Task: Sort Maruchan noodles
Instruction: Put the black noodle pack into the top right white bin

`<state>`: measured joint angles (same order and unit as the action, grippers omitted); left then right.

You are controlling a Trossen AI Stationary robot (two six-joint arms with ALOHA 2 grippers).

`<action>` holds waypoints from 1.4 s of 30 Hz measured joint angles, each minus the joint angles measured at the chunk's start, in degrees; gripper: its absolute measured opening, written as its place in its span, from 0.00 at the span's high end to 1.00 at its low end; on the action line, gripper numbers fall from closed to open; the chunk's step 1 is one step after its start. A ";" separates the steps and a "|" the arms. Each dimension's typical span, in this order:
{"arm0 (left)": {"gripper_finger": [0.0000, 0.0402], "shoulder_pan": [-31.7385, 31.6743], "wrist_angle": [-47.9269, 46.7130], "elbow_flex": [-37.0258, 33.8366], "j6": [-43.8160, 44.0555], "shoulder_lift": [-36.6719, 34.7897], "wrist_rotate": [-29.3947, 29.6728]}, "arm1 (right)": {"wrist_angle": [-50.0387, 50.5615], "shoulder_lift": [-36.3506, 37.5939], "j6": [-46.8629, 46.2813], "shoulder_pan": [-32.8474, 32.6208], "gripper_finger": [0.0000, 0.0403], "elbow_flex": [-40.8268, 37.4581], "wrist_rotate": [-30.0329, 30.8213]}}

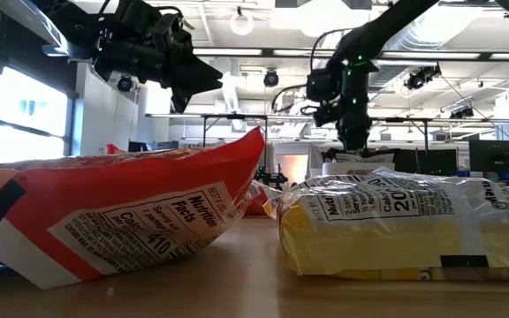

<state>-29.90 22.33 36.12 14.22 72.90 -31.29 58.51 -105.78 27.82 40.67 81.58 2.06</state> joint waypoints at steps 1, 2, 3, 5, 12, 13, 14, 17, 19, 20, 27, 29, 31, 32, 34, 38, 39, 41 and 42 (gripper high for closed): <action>0.81 0.01 0.00 0.00 -0.22 0.00 0.00 | -0.24 -0.92 -0.09 -0.13 0.41 0.00 1.33; 0.81 0.01 -0.02 0.00 -0.39 0.00 0.00 | -0.47 -1.74 -0.19 -0.20 0.41 0.00 2.76; 0.81 0.01 -0.07 0.00 -0.42 0.00 0.00 | -0.65 -2.47 -0.38 -0.22 0.40 -0.02 4.00; 0.81 0.01 -0.09 0.00 -0.42 0.00 0.00 | -0.99 -3.37 -0.94 -0.35 0.41 -0.01 4.94; 0.81 0.00 -0.11 0.00 -1.17 0.00 0.00 | -1.45 -3.61 -0.25 -0.33 0.66 -0.02 0.84; 0.81 -0.01 -0.11 0.00 -1.37 0.00 0.00 | -1.40 -3.57 0.21 -0.33 0.72 0.00 0.64; 0.81 0.01 -0.11 0.00 -1.42 0.00 0.00 | -1.30 -3.49 0.55 -0.33 0.78 0.00 0.53; 0.81 0.01 -0.07 0.00 -1.42 0.00 0.00 | -1.08 -3.19 1.15 -0.18 0.95 0.07 0.38; 0.81 0.01 -0.07 0.00 -1.42 0.00 0.00 | -0.82 -3.04 1.65 -0.17 0.97 0.11 0.27; 0.81 0.01 -0.07 0.00 -1.42 0.00 0.00 | -0.47 -2.97 1.73 -0.18 0.95 0.22 0.22; 0.81 0.01 -0.02 0.00 -1.42 0.00 -0.01 | 5.23 -2.97 1.74 0.22 0.99 5.62 -4.59; 0.81 0.01 -0.07 0.00 -1.42 0.00 -0.01 | 8.00 -2.97 1.91 0.28 0.98 7.97 -6.54; 0.81 0.01 -0.09 0.00 -1.42 0.01 -0.01 | 12.13 -2.97 2.75 0.49 0.99 10.36 -8.81; 0.81 0.01 -0.09 0.00 -1.42 0.00 -0.02 | 14.01 -2.92 3.20 0.60 0.99 11.29 -9.92; 0.81 0.01 -0.09 0.00 -1.42 0.00 0.00 | 17.23 -2.87 4.01 0.94 0.99 12.52 -11.83; 0.81 0.01 -0.09 0.00 -1.52 0.00 -0.01 | 18.90 -3.27 4.79 1.35 1.00 12.29 -12.40; 0.81 0.01 -0.09 0.00 -1.74 0.00 0.00 | 19.32 -3.79 5.18 1.37 1.00 12.25 -12.00; 0.81 0.01 -0.09 0.00 -1.79 0.00 0.00 | 19.58 -5.09 5.75 1.37 1.00 12.16 -11.09; 0.81 0.01 -0.09 0.00 -1.79 0.00 -0.02 | 19.64 -5.56 5.99 1.37 1.00 12.11 -11.06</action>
<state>-29.89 22.24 36.12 12.42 72.90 -31.31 78.15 -111.33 33.81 42.04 93.69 -9.00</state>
